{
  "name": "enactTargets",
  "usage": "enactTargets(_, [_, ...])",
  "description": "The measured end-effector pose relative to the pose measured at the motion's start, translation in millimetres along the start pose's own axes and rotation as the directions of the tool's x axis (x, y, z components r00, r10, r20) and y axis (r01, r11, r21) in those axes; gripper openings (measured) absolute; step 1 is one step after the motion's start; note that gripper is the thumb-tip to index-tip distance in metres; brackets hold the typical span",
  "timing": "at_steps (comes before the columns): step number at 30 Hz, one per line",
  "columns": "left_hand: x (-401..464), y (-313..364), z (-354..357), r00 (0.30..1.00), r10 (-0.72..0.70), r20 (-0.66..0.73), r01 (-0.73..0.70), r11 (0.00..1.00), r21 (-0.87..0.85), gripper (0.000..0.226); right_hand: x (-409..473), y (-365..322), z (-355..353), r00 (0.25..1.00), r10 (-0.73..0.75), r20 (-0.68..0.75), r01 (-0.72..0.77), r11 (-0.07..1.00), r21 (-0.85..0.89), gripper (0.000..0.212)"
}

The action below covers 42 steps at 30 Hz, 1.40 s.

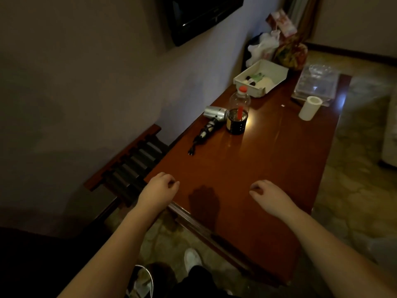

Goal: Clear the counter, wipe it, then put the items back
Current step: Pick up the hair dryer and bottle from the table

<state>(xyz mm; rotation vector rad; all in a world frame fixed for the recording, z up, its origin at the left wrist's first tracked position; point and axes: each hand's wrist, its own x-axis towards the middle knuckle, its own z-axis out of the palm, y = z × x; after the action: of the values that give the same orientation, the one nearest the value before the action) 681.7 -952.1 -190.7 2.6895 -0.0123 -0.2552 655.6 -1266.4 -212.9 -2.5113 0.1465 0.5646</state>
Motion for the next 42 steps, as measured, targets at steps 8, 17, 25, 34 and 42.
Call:
enactTargets(8, [110.8,25.1,2.8,0.997,-0.011,0.073,0.018,0.995,-0.101,0.025,72.6,-9.2,-44.2,0.993,0.076,-0.086,-0.064,0.989,0.136,0.032])
enactTargets(17, [251.6,39.4,21.1,0.985,-0.018,0.17,0.039,0.992,-0.121,0.029,183.8,-38.0,-77.2,0.967,0.21,-0.144,-0.155,0.934,0.322,0.033])
enactTargets(25, [349.5,58.7,59.2,0.944,-0.039,0.329,0.087,0.987,-0.135,0.041,265.9,-55.2,-90.1,0.922,0.317,-0.223,-0.122,0.783,0.61,0.053])
enactTargets(34, [389.8,65.7,92.2,0.917,-0.076,0.391,0.104,0.993,-0.051,0.06,288.8,-69.1,-88.9,0.941,0.303,-0.148,-0.071,0.607,0.791,0.044])
enactTargets(42, [387.7,67.3,96.6,0.909,-0.074,0.409,0.109,0.992,-0.063,0.049,288.5,-69.6,-91.8,0.951,0.31,0.006,-0.138,0.407,0.903,0.033])
